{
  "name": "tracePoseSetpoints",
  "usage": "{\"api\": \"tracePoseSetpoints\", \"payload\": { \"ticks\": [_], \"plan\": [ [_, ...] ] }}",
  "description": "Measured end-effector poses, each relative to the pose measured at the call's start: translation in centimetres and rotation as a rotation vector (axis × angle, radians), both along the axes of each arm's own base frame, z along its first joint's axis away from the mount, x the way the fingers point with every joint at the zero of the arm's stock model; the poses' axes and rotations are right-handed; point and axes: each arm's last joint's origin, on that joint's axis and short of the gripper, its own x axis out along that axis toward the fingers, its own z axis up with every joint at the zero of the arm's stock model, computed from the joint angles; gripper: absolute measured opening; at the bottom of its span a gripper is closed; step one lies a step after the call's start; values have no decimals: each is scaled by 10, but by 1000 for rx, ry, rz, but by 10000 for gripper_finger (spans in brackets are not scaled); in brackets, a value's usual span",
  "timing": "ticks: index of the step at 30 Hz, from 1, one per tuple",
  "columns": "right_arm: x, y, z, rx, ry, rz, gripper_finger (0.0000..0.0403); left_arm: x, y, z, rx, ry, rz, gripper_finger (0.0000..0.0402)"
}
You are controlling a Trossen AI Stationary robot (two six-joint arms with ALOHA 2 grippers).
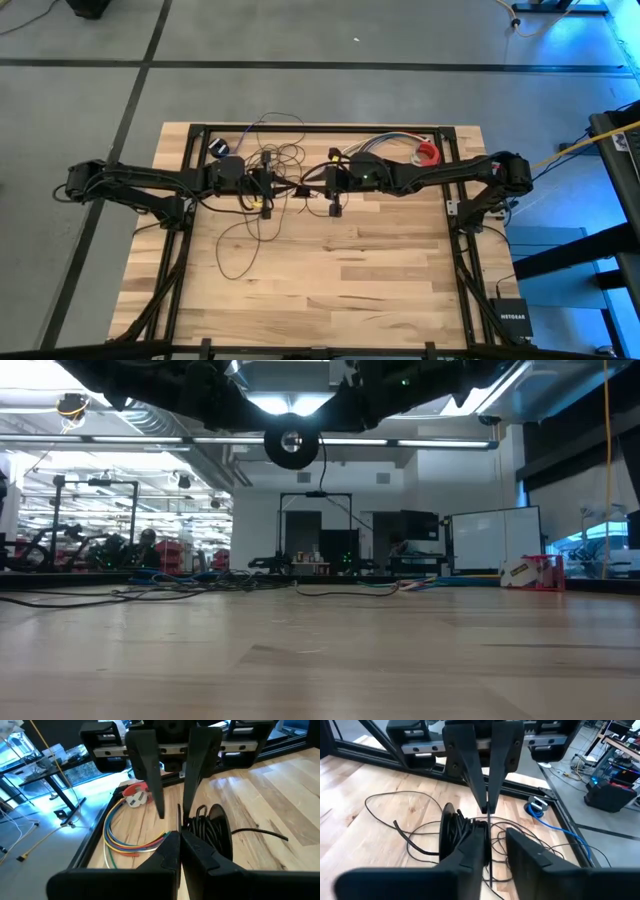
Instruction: Coiling cords
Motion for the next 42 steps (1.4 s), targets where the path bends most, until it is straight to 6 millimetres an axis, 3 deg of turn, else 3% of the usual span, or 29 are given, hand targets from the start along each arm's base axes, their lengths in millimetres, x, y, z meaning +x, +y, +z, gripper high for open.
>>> {"api": "tracePoseSetpoints", "payload": {
  "ticks": [6,17,25,29,34,42],
  "plan": [
    [0,0,0,-11,1,2,12,0,0,1,0,-5,0,5],
    [0,-2,1,-61,-3,-67,9,0,1,1,-22,-11,16,12],
    [-11,-6,17,-134,-13,-232,6,-1,5,2,-75,-17,128,113],
    [-21,-10,29,-176,-29,-362,4,-2,4,-4,-115,36,135,151],
    [-23,-11,32,-210,-31,-427,4,1,5,-24,-227,37,176,162],
    [-18,-11,34,-200,-100,-438,4,39,10,-51,-307,-131,177,149]
  ]
}}
